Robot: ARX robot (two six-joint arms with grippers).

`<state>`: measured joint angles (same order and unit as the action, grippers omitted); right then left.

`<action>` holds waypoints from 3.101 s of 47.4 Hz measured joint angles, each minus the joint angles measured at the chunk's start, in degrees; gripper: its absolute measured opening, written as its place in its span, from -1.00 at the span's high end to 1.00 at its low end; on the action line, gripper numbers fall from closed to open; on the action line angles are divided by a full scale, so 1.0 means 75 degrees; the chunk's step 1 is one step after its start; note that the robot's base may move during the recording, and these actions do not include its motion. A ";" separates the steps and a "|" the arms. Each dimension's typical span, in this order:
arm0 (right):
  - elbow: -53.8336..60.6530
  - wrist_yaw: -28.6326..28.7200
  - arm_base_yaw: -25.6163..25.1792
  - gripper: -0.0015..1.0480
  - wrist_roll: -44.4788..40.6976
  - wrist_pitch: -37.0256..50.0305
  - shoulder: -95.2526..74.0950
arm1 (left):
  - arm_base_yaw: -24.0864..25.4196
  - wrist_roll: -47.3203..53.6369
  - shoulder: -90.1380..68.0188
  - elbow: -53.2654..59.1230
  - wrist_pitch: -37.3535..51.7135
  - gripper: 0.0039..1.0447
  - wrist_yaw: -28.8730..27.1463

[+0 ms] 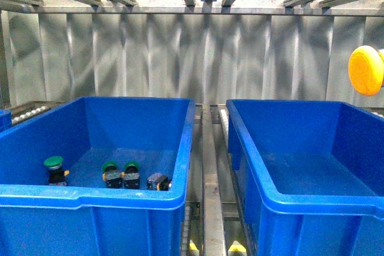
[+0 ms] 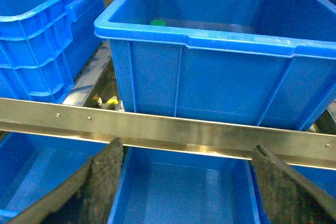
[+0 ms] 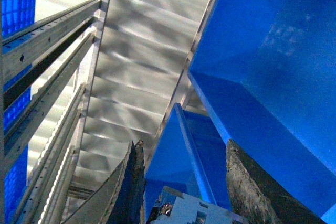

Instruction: Pick red and yellow buttons and place in box

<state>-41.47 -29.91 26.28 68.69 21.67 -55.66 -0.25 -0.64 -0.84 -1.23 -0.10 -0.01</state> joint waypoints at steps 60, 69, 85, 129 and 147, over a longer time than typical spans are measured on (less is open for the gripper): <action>0.0906 0.0673 -0.1457 0.30 -0.0166 -0.0379 0.0915 | 0.0000 0.0023 0.0000 0.0000 0.0012 -0.86 0.0000; 0.1014 0.0860 -0.1830 0.30 -0.0420 -0.0137 0.0764 | 0.0000 0.0023 0.0000 0.0000 0.0006 -0.86 0.0003; -0.1542 0.1953 -0.2279 0.30 -0.6053 -0.0548 -0.2436 | 0.0015 0.0026 0.0000 0.0000 0.0006 -0.86 0.0006; -0.9130 0.4304 -0.4039 0.31 -1.0710 -0.6426 -0.9119 | 0.0015 0.0026 0.0000 0.0000 0.0006 -0.86 0.0003; -1.0034 0.3888 -0.4211 -0.43 -1.0474 -0.6630 -1.0031 | 0.0015 0.0026 0.0000 0.0000 0.0006 -0.86 0.0006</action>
<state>-116.73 -0.75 -5.30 -9.87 -28.05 -130.89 -0.14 -0.45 -0.84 -1.23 -0.05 0.03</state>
